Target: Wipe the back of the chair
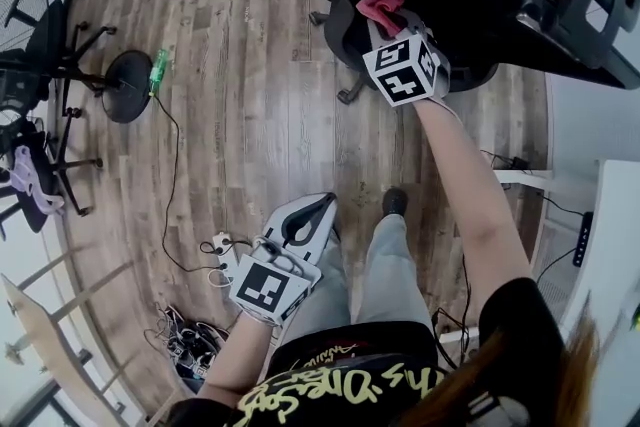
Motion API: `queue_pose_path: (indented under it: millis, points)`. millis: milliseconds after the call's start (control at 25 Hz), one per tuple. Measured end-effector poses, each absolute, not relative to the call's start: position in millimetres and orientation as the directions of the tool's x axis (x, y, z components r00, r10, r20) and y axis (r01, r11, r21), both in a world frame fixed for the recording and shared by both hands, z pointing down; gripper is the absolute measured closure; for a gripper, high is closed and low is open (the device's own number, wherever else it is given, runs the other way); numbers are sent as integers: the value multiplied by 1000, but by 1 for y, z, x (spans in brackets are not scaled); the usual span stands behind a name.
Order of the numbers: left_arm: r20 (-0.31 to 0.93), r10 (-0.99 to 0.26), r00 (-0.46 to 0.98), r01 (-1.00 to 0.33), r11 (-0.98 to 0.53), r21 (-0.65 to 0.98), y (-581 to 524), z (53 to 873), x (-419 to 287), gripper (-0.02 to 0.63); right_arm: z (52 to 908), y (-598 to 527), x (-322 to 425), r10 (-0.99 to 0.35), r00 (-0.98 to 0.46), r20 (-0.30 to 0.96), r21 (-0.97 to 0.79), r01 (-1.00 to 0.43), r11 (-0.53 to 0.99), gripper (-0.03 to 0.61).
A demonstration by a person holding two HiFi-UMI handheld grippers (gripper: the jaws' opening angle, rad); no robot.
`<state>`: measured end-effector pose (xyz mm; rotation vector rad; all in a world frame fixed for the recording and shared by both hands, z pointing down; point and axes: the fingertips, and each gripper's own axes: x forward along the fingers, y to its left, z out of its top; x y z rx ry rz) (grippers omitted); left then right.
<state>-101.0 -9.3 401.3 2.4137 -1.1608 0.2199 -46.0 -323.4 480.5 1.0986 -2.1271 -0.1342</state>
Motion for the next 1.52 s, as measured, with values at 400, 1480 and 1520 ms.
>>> queue_pose_path:
  millis: [400,1480,1520]
  points:
    - [333,-671,662,-748,-572,335,-5,403,-88,620,417,-257,-93,-683,-642,350,268,-630,729,512]
    - [351,-622,699,-715,-602,357,-22,418,-29,620,521,-304,205,-849,-272,454,289,-856,428,512]
    - [357,-624,696,-718,-597,357,-22,420,-30,620,528,-308,205,-840,-268,471,302,-846,439,512]
